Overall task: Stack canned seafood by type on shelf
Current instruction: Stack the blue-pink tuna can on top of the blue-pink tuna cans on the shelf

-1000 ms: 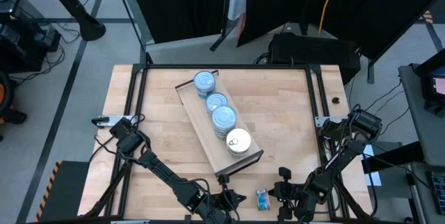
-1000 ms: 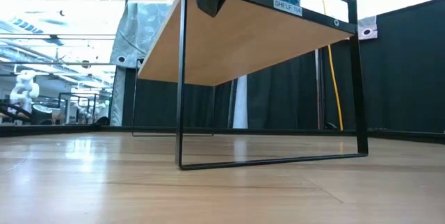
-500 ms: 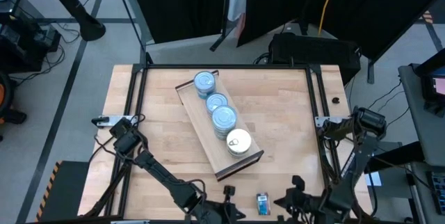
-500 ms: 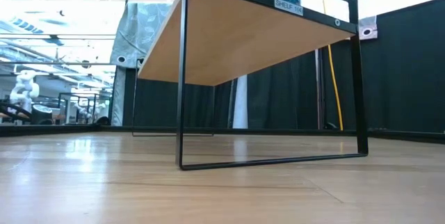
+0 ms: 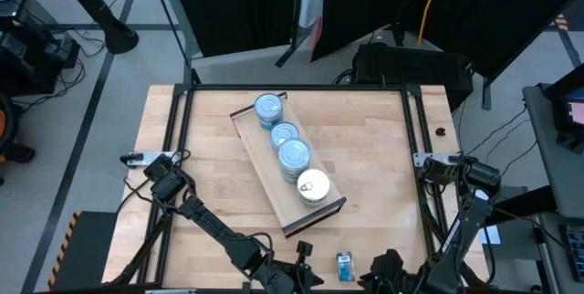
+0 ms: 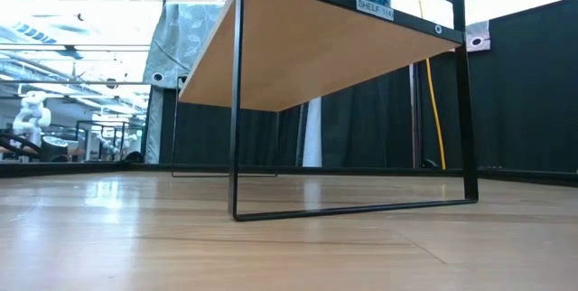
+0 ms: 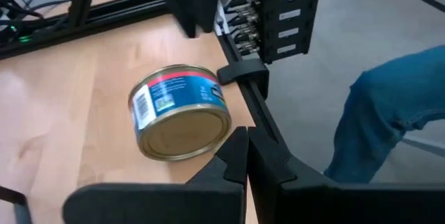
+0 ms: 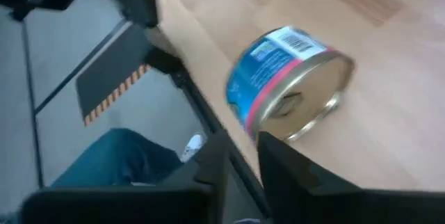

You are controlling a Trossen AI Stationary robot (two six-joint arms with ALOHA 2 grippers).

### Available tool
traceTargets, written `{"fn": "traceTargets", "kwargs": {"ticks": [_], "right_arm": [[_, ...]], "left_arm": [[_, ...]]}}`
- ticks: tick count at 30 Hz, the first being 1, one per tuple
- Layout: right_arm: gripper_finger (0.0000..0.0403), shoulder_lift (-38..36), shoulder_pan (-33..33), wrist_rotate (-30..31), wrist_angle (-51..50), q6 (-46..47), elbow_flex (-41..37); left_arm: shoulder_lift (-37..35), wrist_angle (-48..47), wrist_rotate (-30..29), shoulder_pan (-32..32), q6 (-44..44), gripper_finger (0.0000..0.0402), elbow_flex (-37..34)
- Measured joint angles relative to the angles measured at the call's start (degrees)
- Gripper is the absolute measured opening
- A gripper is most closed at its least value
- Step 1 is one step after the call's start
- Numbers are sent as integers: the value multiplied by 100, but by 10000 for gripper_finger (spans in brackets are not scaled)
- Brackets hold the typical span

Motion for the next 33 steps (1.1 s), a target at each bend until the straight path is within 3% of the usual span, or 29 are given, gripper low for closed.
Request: {"fn": "traceTargets", "kwargs": {"ticks": [11,17,21,33], "right_arm": [[244,-22,-373,-832,225,673,27],[332,-22,-580,-960,137,1083,84],[350,-22,-747,-914,65,1081,84],[352,100,-1223,-1362,-569,1047,84]], "left_arm": [[0,-161,41,-45,144,6,0],[0,-183,-595,-153,282,6,0],[0,-327,-841,-217,282,6,0],[-107,-700,-1080,-425,-10,6,0]]}}
